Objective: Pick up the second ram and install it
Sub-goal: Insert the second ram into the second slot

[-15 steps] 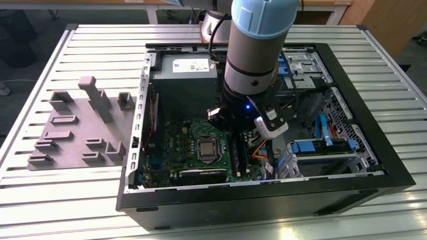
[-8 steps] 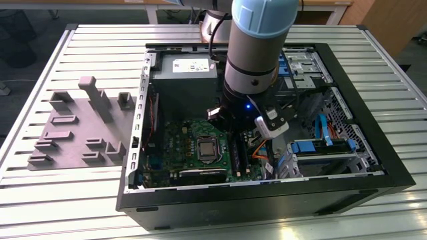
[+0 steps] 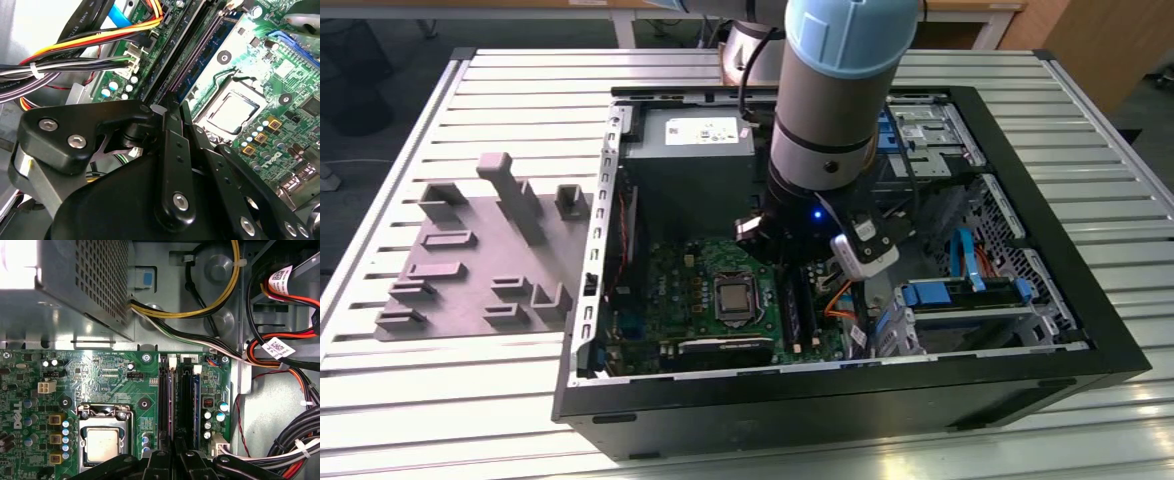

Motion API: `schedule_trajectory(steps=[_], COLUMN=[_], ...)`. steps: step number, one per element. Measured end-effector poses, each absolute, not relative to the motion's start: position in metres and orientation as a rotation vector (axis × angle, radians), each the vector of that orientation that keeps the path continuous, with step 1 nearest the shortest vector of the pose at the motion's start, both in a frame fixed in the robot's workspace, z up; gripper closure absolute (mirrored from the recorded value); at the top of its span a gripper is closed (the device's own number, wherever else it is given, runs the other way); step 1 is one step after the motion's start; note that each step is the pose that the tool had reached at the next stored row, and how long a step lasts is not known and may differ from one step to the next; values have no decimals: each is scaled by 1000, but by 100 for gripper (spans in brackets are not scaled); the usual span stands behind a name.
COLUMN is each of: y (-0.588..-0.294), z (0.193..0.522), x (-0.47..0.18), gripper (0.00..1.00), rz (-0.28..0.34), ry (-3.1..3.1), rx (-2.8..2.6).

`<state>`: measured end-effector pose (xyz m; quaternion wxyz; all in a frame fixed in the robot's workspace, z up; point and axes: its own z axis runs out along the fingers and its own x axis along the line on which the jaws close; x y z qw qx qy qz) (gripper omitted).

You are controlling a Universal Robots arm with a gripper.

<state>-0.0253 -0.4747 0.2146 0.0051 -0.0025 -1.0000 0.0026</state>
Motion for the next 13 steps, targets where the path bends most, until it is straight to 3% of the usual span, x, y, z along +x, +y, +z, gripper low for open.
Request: schedule_trajectory(steps=[13], y=[-475], z=[214], x=[-24], gripper=[86], rz=[8], ry=[-3131], rx=[-21])
